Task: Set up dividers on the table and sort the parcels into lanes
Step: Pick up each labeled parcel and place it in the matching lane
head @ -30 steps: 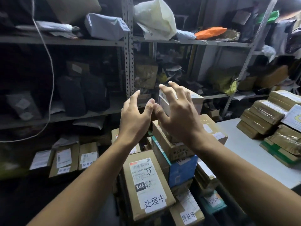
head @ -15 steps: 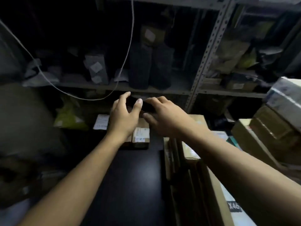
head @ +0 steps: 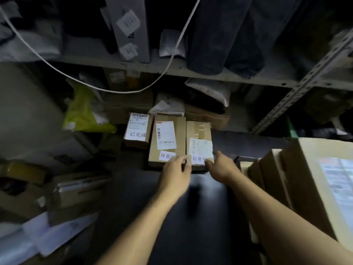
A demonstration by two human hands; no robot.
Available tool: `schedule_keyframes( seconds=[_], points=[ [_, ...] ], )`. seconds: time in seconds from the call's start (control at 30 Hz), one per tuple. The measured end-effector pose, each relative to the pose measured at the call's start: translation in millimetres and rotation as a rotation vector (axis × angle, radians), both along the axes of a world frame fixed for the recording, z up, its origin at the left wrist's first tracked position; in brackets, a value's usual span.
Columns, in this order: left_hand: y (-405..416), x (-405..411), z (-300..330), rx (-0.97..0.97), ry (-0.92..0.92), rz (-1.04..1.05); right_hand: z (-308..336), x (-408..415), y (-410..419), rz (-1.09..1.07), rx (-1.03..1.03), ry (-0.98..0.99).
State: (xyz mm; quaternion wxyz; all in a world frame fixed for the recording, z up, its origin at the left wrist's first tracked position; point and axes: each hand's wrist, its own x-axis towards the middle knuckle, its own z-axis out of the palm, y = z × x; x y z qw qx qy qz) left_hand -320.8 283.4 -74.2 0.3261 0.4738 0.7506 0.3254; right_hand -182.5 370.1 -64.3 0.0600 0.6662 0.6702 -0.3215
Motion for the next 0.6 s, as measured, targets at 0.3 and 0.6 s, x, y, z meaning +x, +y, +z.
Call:
schedule_keyframes(
  seconds=[0.3, 0.6],
  points=[
    [35.9, 26.3, -63.4, -0.27, 0.314, -0.513, -77.1, -10.4, 23.0, -0.41, -0.055, 0.327],
    [22.0, 24.3, -69.9, -0.286, 0.252, -0.497, -88.5, -8.1, 14.8, -0.609, -0.128, 0.537]
  ],
)
